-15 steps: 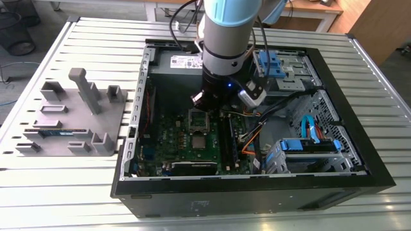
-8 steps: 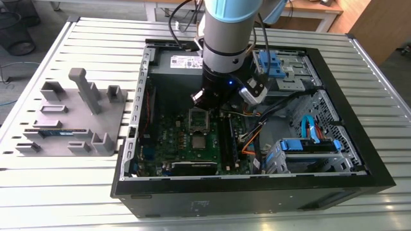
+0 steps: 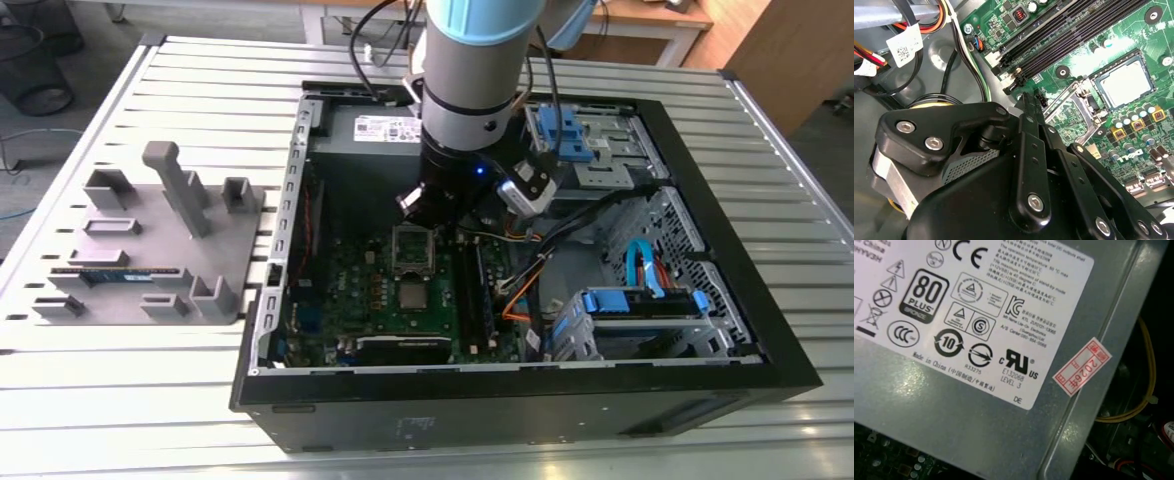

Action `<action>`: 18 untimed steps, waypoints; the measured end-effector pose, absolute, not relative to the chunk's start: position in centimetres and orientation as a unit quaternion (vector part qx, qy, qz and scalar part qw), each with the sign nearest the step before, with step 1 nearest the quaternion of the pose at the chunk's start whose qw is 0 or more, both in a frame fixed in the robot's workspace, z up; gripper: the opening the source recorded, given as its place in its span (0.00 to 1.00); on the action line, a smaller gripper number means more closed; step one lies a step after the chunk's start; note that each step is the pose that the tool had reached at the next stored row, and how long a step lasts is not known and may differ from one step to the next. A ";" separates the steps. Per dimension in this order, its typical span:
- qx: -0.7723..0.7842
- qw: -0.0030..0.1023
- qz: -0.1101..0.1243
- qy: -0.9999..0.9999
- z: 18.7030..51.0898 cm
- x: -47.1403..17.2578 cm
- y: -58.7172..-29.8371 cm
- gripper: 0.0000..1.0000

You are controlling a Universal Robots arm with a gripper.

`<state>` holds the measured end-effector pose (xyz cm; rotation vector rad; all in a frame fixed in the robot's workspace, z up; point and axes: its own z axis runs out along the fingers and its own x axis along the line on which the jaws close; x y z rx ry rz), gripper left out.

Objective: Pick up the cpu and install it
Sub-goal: 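Close the cpu cover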

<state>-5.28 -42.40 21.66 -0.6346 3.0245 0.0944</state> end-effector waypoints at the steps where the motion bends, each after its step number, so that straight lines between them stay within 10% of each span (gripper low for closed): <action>1: -0.206 0.025 0.031 0.978 21.7 -5.3 -42.4 0.11; 18: -0.235 0.024 0.031 0.971 22.0 -5.3 -42.4 0.11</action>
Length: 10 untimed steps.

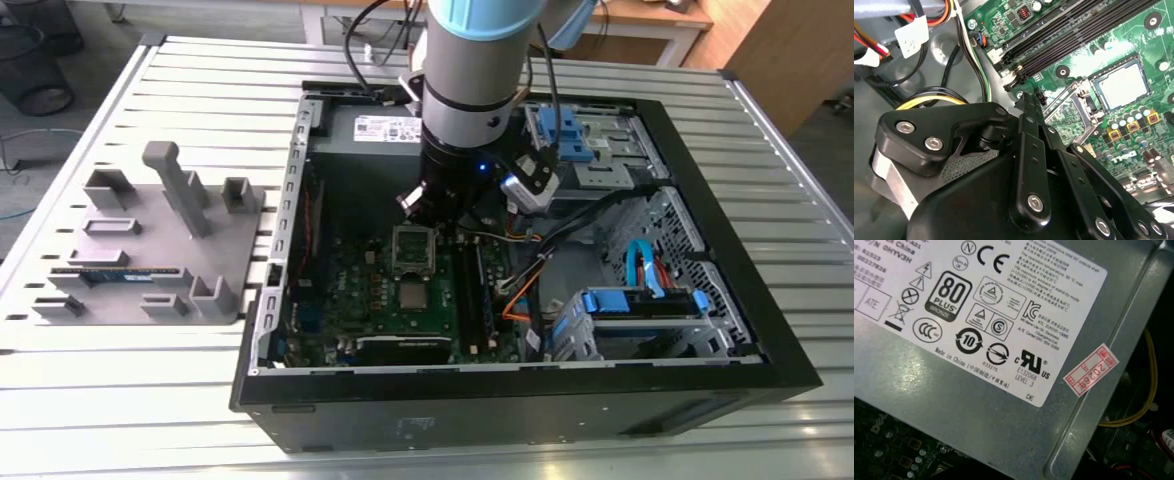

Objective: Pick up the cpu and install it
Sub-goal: 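Close the cpu cover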

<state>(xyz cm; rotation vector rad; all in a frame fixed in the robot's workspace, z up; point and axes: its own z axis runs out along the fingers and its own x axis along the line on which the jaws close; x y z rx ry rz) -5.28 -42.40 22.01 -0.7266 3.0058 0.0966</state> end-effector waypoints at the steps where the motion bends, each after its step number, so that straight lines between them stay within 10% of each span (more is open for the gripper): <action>1: -0.240 0.024 0.031 0.970 22.0 -5.3 -42.4 0.11; 10: -0.246 0.024 0.031 0.968 22.3 -5.3 -42.4 0.11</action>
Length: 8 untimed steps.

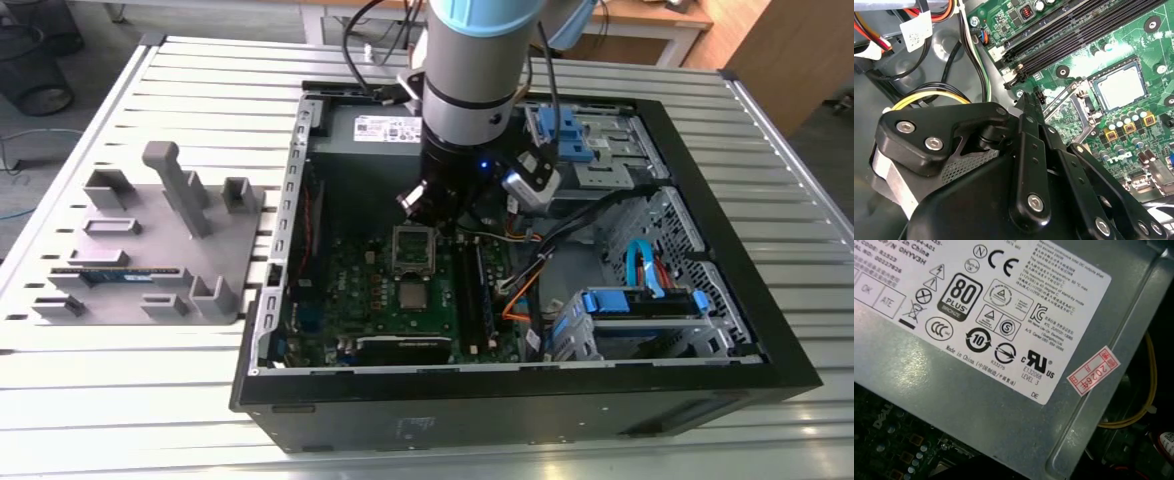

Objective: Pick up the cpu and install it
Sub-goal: 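Close the cpu cover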

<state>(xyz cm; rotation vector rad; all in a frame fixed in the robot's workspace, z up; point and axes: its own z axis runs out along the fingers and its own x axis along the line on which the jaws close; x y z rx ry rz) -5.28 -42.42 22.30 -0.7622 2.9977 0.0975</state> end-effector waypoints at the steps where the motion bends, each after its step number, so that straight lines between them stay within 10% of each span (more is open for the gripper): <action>1: -0.247 0.023 0.032 0.968 22.4 -5.3 -42.4 0.11; 8: -0.251 0.023 0.032 0.967 22.4 -5.3 -42.4 0.11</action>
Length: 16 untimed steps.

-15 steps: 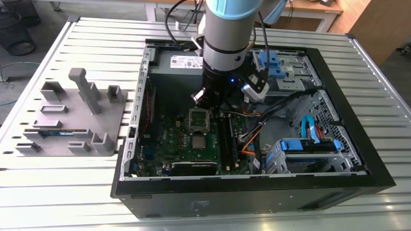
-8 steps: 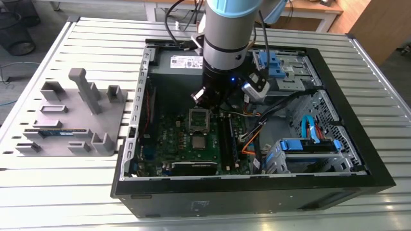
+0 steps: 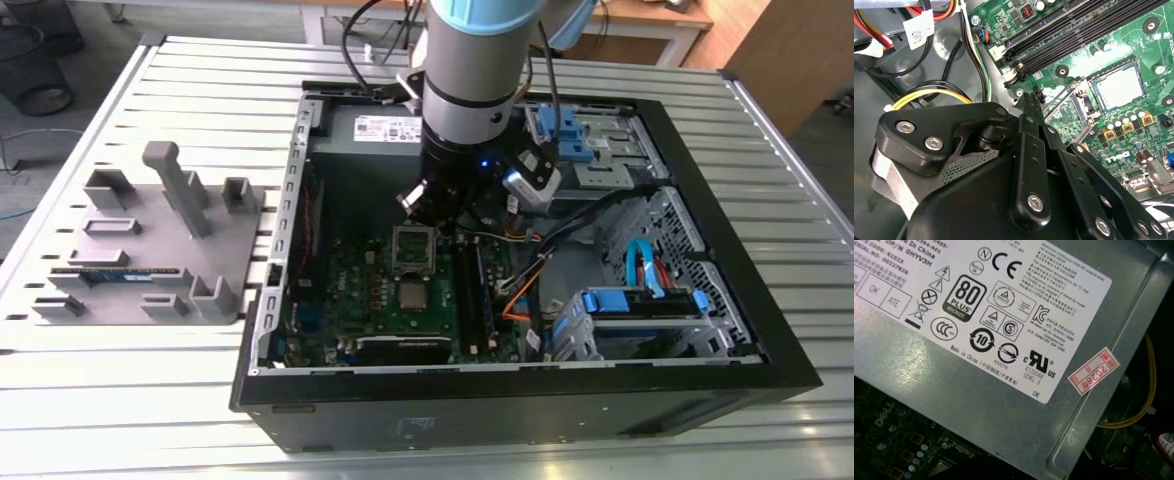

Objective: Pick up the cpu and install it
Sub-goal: 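Close the cpu cover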

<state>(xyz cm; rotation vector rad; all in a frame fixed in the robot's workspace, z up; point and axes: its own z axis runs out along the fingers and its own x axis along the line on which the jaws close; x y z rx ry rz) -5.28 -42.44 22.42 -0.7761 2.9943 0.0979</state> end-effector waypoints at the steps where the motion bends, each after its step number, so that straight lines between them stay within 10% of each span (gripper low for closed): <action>1: -0.251 0.023 0.032 0.967 22.4 -5.3 -42.4 0.11; 16: -0.305 0.022 0.032 0.952 22.7 -5.3 -42.4 0.11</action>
